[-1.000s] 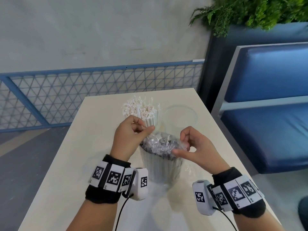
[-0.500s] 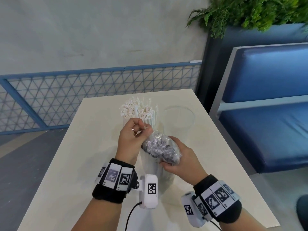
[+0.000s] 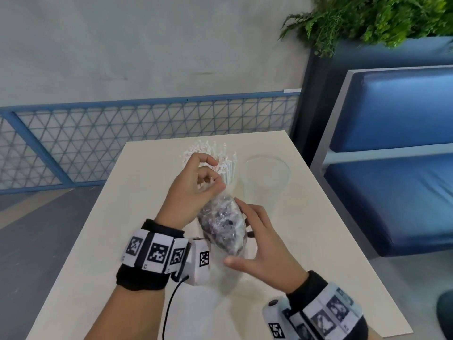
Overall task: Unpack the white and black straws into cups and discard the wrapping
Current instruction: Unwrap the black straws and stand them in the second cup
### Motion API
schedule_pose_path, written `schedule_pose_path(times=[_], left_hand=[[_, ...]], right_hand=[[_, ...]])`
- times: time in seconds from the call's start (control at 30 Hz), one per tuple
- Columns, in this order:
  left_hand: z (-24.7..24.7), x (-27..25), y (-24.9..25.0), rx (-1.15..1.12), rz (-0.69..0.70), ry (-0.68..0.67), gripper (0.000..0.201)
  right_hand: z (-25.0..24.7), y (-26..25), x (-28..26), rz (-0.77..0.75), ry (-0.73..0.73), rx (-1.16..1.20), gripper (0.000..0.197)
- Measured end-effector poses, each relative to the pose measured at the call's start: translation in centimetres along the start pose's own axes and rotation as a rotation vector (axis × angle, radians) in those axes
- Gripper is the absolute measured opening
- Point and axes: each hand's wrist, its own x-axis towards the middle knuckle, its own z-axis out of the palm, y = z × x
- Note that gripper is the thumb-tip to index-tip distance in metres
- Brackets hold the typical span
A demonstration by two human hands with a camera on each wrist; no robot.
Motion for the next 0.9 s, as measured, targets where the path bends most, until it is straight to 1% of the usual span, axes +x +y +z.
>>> schedule_pose_path(times=[0.1, 0.2, 0.27, 0.37, 0.43, 0.47, 0.53, 0.6, 0.63, 0.7, 0.77, 0.83, 0.9], left_hand=[[-0.9, -0.4, 0.2, -0.128, 0.031, -0.132, 0.031], [-1.2, -0.8, 0.8, -0.130, 0.082, -0.258, 0.030], [-1.0, -1.0, 1.3, -0.117, 0.118, -0.322, 0.029], [-0.4, -1.3, 1.8, -0.130, 0.159, -0.394, 0.028], [-0.2, -1.5, 2.0, -0.157, 0.154, -0.397, 0.028], [-0.3, -1.6, 2.0, -0.153, 0.154, -0.387, 0.028], [-0.6, -1.7, 1.8, -0.055, 0.178, -0.352, 0.027], [-1.0, -1.7, 1.8, 0.200, 0.244, -0.286, 0.023], [-1.2, -1.6, 2.0, 0.358, 0.296, -0.256, 0.021], [-1.6, -1.6, 2.4, 0.664, 0.408, -0.259, 0.022], [-1.7, -1.5, 2.6, 0.933, 0.491, -0.280, 0.024], [-1.6, -1.5, 2.7, 1.116, 0.518, -0.271, 0.022], [-1.5, -1.6, 2.7, 1.205, 0.503, -0.251, 0.022]], right_hand=[[-2.0, 0.0, 0.8, -0.026, -0.080, 0.100, 0.088], [-3.3, 0.2, 2.4, -0.036, -0.142, 0.094, 0.075], [-3.7, 0.5, 3.7, 0.005, -0.247, 0.114, 0.080], [-4.0, 0.7, 5.1, 0.103, -0.474, 0.226, 0.097], [-4.1, 0.5, 5.3, 0.158, -0.593, 0.287, 0.096], [-4.0, 0.5, 5.3, 0.182, -0.605, 0.265, 0.095], [-3.7, 0.8, 5.1, 0.202, -0.540, 0.156, 0.097], [-3.3, 1.3, 4.9, 0.193, -0.436, 0.037, 0.105], [-3.1, 1.3, 4.9, 0.186, -0.386, 0.004, 0.101], [-2.6, 1.0, 4.8, 0.164, -0.311, -0.015, 0.083], [-2.3, 0.7, 4.8, 0.148, -0.253, -0.060, 0.080], [-1.9, 0.8, 5.0, 0.119, -0.189, -0.088, 0.073], [-1.5, 0.8, 5.2, 0.106, -0.161, -0.110, 0.063]])
